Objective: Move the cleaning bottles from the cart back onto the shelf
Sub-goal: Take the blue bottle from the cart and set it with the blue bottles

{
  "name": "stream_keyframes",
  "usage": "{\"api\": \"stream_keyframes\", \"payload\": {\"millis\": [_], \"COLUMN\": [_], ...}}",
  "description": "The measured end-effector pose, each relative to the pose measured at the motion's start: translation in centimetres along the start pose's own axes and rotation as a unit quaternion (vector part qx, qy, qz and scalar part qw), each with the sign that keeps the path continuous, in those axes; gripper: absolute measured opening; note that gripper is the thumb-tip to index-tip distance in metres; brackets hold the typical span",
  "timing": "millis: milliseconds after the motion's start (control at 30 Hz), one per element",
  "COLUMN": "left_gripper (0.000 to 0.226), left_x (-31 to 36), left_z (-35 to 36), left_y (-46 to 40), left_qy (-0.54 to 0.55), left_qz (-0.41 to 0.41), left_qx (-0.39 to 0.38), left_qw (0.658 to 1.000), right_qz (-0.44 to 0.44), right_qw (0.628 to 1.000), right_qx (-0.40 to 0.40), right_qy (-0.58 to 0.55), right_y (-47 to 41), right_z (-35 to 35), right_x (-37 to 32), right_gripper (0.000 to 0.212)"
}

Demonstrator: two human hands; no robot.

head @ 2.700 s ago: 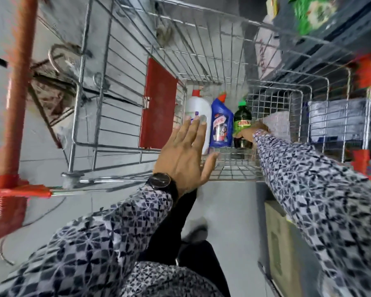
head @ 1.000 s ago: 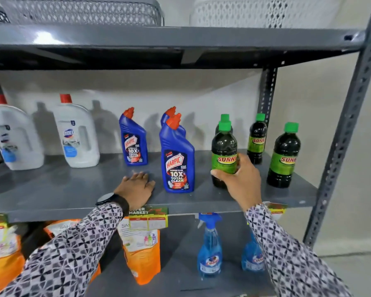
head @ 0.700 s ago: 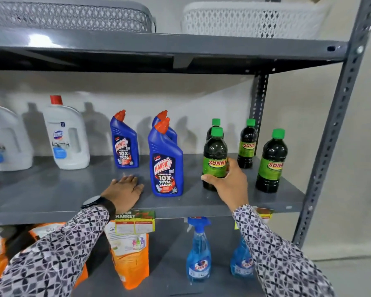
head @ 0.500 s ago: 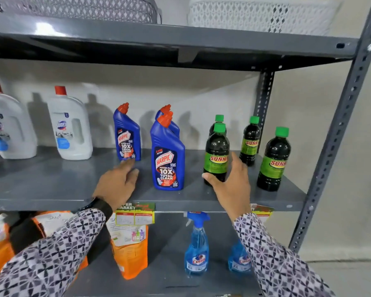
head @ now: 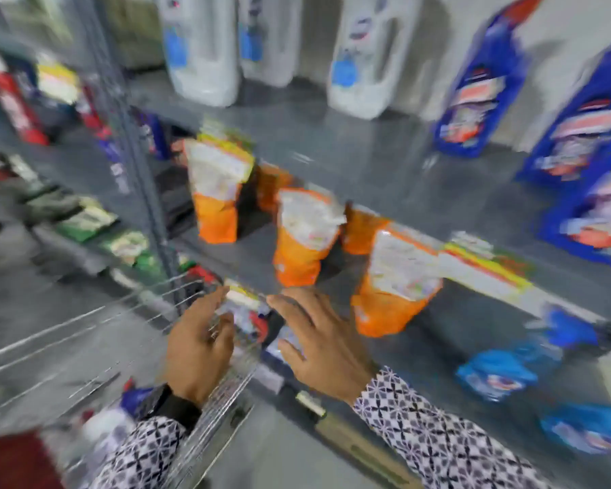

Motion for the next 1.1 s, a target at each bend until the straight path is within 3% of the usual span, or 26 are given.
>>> {"api": "stream_keyframes", "payload": {"millis": [133, 267, 333, 400, 433, 533, 667, 733, 800, 1000, 1100], "left_gripper": [0.046, 0.062, 0.048, 0.028, 0.029, 0.037, 0.044, 0.044, 0.041, 0.037, 0.036], "left_x": [-16.3, -32.1, -38.3, -43.4, -46.3, -52.8, -55.6, -56.5, -56.8, -57.0, -56.2], "left_z": [-4.2, -7.5, -7.6, -6.1, -5.0, -1.0, 1.9, 2.6, 3.2, 3.8, 2.3], "left_y": [0.6, 4.4, 7.1, 9.4, 10.4, 12.2, 11.8, 12.8, 13.6, 14.2, 14.2], "left_qy": [-0.023, -0.027, -0.035, 0.039, 0.058, 0.07, 0.023, 0.028, 0.081, 0.128, 0.123], "left_qz": [-0.228, -0.423, -0.5, -0.567, -0.595, -0.617, -0.557, -0.581, -0.623, -0.638, -0.637], "left_qx": [-0.047, -0.042, -0.044, -0.032, -0.053, -0.146, -0.2, -0.214, -0.2, -0.151, -0.121], "left_qw": [0.972, 0.905, 0.864, 0.822, 0.8, 0.77, 0.805, 0.785, 0.752, 0.744, 0.752], "right_qz": [0.047, 0.125, 0.164, 0.205, 0.226, 0.265, 0.344, 0.375, 0.388, 0.426, 0.437], "right_qw": [0.972, 0.868, 0.814, 0.77, 0.748, 0.709, 0.698, 0.69, 0.693, 0.701, 0.704], "right_qx": [-0.219, -0.461, -0.538, -0.584, -0.601, -0.633, -0.606, -0.594, -0.583, -0.557, -0.547], "right_qy": [-0.076, -0.138, -0.142, -0.155, -0.165, -0.163, -0.164, -0.176, -0.17, -0.13, -0.118], "right_y": [-4.0, -4.4, -3.3, -1.8, -0.9, 1.3, 3.6, 5.1, 6.0, 6.2, 5.4], "right_z": [17.2, 34.9, 41.4, 47.1, 50.3, 58.0, 64.4, 66.7, 68.3, 68.5, 66.8], "right_x": [-2.1, -3.7, -4.1, -4.4, -4.7, -5.4, -5.5, -6.0, -6.4, -7.1, -7.0], "right_gripper": [0.057, 0.053, 0.056, 0.058, 0.056, 0.046, 0.063, 0.058, 0.046, 0.04, 0.051]}}
Point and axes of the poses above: each hand's wrist, its own y-axis away from the middle knuckle, its own z-axis out of the palm, x = y × z, the point moved 10 cm from there along -y, towards the middle knuckle
